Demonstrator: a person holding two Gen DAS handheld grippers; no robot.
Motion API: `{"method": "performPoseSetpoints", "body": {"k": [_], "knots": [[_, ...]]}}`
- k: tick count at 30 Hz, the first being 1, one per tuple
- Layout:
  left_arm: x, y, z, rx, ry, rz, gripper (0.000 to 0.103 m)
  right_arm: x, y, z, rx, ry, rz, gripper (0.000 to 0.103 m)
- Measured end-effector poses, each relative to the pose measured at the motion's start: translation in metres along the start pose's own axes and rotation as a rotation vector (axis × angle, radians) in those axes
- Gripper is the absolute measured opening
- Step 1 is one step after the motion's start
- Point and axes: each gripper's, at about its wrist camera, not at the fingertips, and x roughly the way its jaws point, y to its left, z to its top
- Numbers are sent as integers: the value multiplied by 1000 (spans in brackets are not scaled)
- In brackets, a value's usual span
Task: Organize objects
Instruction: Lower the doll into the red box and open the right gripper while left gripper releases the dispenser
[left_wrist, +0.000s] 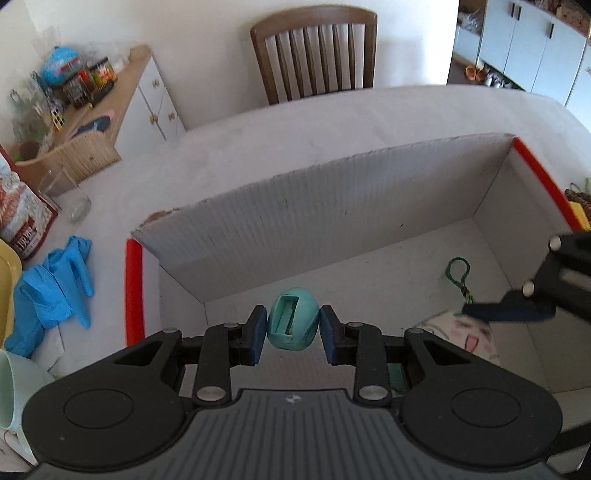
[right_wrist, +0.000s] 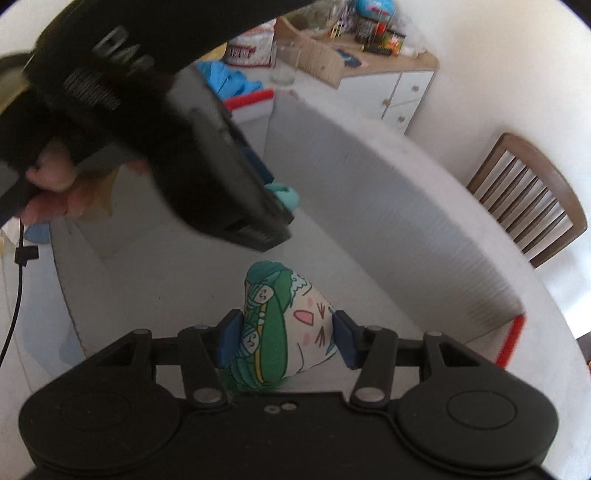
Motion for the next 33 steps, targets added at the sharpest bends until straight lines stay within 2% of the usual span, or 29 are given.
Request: {"method": "performPoseSetpoints", "body": {"k": [6,14,24,26,29,33], "knots": [[16,-1,1,0,80,-18,31,8,3,-6,25,34,15,52],[29,-7,-1,12,148,-31,31,9,2,-10,59,77,37,54],[28,-10,-3,15,165,-36,31,-11,6,-18,66,52,39,59],[25,-11,-3,14,160,-36,36,-20,5,-20,74,38,42,59],[14,-13,-4,21,130,-31,56,-35,2,-24,93,12,44,60],[1,-15,-6,36,106,-39,57,-60,-1,-31,129,-29,53,61]]}}
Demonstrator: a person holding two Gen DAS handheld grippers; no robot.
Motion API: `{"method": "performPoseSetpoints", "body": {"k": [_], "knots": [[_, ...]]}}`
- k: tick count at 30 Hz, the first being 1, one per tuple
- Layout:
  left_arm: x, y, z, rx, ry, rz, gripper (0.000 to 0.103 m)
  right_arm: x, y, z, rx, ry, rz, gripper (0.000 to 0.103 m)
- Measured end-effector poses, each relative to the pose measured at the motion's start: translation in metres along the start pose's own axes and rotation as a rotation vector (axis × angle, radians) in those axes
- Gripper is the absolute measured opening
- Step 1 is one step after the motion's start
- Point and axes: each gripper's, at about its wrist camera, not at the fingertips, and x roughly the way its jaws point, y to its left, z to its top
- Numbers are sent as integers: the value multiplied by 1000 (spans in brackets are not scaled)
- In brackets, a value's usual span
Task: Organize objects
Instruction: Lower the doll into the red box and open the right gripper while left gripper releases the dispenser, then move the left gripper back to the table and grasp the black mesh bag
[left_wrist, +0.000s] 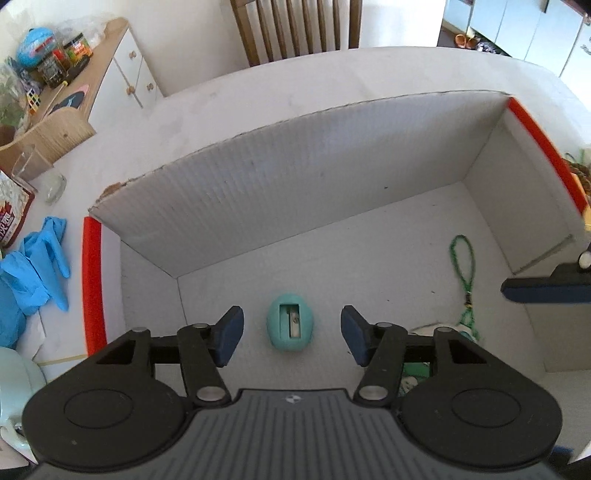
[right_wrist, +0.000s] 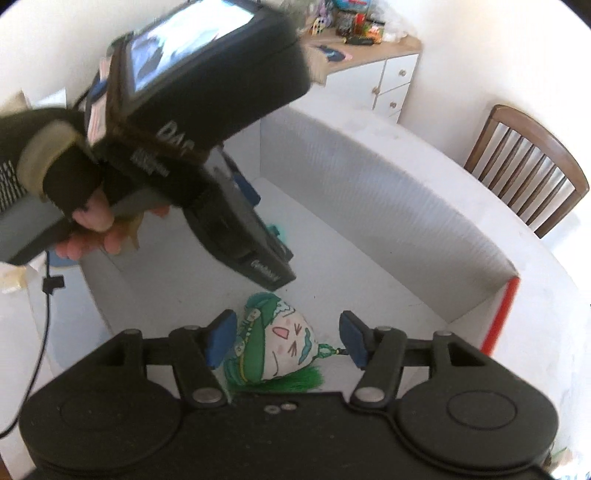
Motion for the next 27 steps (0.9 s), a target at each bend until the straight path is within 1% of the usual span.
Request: {"method": "performPoseSetpoints", "body": {"k": [5,6,7,8,9,11,18,22,24,27], "knots": [[-19,-4,-4,22,-45,4,57,-26,0,-3,37,-43,-3,63],[-23,-5,-5,22,-56,4,57,-31,-5,-2,49,-55,-1,64],[-29,-6,-6,21,-66,5,57,-38,-7,-5,61,-66,5,67],[-32,-7,-7,20,-74,5,57,-35,-22,6,74,-74,5,68],[-38,-9,-8,19,-84,6,57,-35,-28,11,86,-84,1,69],[-49,-14,-13,19,-106,7,57,-47,-32,6,109,-102,4,70],[-90,-33,-25,-1,-202,-10,57,-91,-47,-27,169,-175,8,72],[-113,-53,-34,-6,-255,-27,57,-111,-59,-49,206,-205,9,73],[-125,-65,-38,-1,-278,-29,62,-123,-64,-62,222,-220,5,73],[-139,-85,-45,8,-311,-39,64,-138,-72,-84,249,-241,-9,75]]}}
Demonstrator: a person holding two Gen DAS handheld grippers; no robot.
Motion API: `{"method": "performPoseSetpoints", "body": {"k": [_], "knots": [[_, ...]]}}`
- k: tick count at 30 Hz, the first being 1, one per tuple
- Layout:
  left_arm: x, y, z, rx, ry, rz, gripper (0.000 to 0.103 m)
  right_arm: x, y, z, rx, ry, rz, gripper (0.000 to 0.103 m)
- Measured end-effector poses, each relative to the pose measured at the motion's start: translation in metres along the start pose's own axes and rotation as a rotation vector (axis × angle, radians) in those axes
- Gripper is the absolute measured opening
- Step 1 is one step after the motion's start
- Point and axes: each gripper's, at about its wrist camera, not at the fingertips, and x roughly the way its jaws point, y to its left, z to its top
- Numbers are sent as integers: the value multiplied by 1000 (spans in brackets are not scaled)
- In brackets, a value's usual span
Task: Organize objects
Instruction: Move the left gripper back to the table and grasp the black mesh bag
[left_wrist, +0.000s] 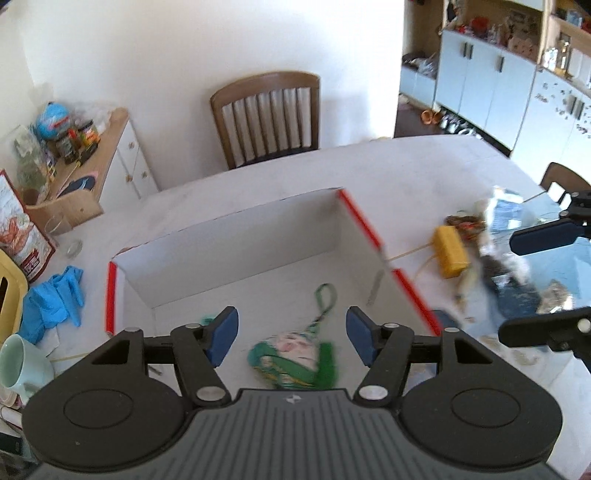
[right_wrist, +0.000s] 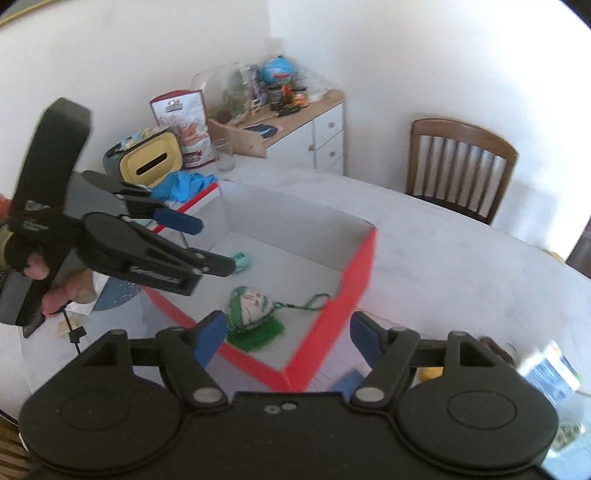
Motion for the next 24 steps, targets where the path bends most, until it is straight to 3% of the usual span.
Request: {"method": "performPoseSetpoints", "body": {"k": [7,13,19,24], "knots": [[-21,-47,-4,-9,-43,-34,71,-38,-36,-36,60,-22,-61,80],[-28,-93,-5,-7,-62,-72,85,-69,-72,-67,108,-35,-110,87],[-15,-132,-6,-32,-47,-122,86,-93,-105,-99,136,-52,-169,99],[-5,-165,-8,-36,-53,-153,86,-101,-133,-127,178,-25,-188,102]]}}
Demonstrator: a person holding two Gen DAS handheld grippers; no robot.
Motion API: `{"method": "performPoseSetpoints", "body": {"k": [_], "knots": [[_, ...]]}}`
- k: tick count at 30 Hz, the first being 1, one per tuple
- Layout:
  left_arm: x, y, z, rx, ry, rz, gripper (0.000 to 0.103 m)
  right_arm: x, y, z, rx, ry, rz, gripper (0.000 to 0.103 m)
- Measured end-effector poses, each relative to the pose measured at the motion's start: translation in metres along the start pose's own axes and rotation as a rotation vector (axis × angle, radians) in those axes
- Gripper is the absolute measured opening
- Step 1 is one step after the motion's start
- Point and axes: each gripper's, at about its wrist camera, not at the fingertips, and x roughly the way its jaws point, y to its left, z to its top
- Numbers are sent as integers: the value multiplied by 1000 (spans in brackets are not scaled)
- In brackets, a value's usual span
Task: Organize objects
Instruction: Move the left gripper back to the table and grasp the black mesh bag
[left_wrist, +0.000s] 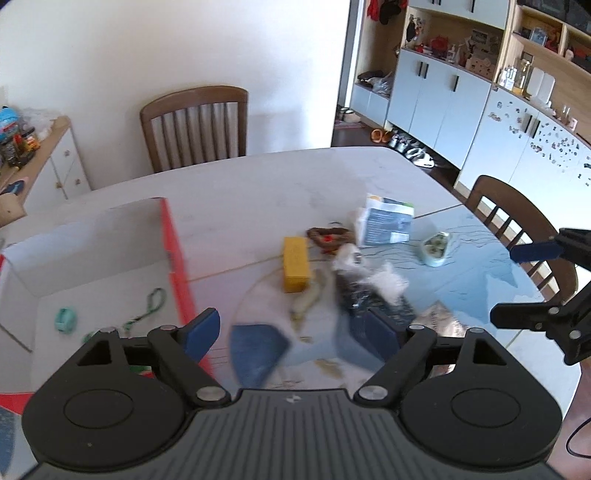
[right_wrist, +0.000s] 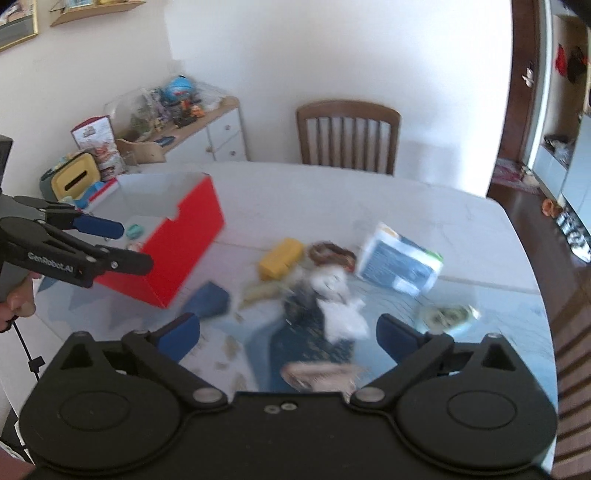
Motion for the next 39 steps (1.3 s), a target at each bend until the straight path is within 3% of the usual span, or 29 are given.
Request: {"method": "performPoseSetpoints", "body": {"k": [17,31,39], "knots": [[75,-65,-2,32,35,37,86,35,-43,-54,-49,120,2,101],[135,-76,11,19,47,101,86,75,-35,-60,-176,191,72,85],[153,-65,16,-56,78,76,85,86,-33,-58,-217,202,92,79]]}}
